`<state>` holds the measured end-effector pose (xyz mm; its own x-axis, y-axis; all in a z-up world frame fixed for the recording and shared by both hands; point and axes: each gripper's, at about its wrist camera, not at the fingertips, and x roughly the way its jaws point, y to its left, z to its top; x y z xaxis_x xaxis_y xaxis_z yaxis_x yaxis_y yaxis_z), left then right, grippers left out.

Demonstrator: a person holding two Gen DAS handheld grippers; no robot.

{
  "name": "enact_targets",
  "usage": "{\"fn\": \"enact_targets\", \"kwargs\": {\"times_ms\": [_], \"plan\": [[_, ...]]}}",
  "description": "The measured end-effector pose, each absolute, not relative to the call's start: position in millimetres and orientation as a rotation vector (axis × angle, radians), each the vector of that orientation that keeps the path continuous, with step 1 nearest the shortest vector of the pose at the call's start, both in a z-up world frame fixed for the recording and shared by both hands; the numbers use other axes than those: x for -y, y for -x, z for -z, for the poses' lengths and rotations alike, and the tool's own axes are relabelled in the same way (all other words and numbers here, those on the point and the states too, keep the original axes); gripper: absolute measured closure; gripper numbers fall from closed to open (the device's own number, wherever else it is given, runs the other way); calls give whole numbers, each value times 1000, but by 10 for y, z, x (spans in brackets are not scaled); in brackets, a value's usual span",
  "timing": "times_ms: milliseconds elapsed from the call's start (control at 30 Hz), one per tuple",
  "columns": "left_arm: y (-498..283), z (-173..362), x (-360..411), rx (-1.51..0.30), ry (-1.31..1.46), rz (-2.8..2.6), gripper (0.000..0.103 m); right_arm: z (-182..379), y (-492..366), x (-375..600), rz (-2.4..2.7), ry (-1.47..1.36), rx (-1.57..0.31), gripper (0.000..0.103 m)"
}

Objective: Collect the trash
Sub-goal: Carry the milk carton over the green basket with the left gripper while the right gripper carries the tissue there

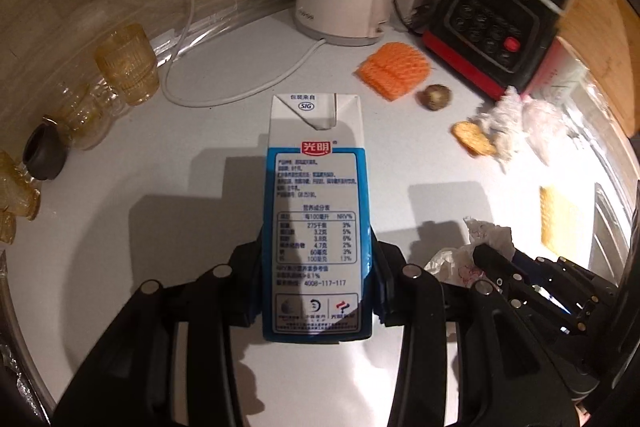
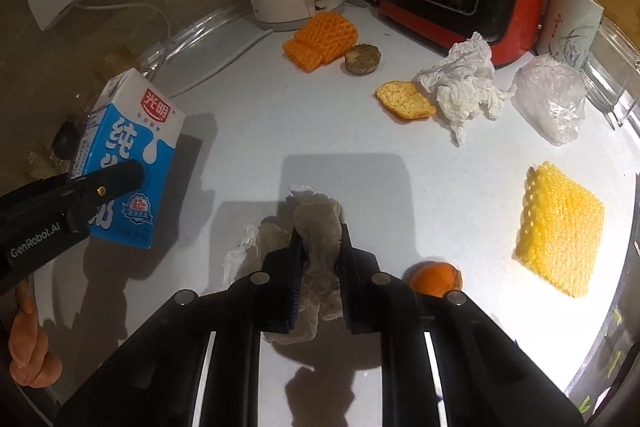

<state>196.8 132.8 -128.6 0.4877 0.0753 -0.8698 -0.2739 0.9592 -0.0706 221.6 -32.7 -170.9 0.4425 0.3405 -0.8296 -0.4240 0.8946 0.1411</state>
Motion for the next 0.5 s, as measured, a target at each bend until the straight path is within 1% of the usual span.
{"fn": "enact_targets", "kwargs": {"times_ms": [233, 500], "plan": [[-1451, 997, -932, -989, 146, -128, 63, 1352, -1544, 831, -450, 34, -947, 86], [-632, 743, -303, -953, 55, -2, 63, 1148, -586, 1407, -395, 6, -919, 86]]}}
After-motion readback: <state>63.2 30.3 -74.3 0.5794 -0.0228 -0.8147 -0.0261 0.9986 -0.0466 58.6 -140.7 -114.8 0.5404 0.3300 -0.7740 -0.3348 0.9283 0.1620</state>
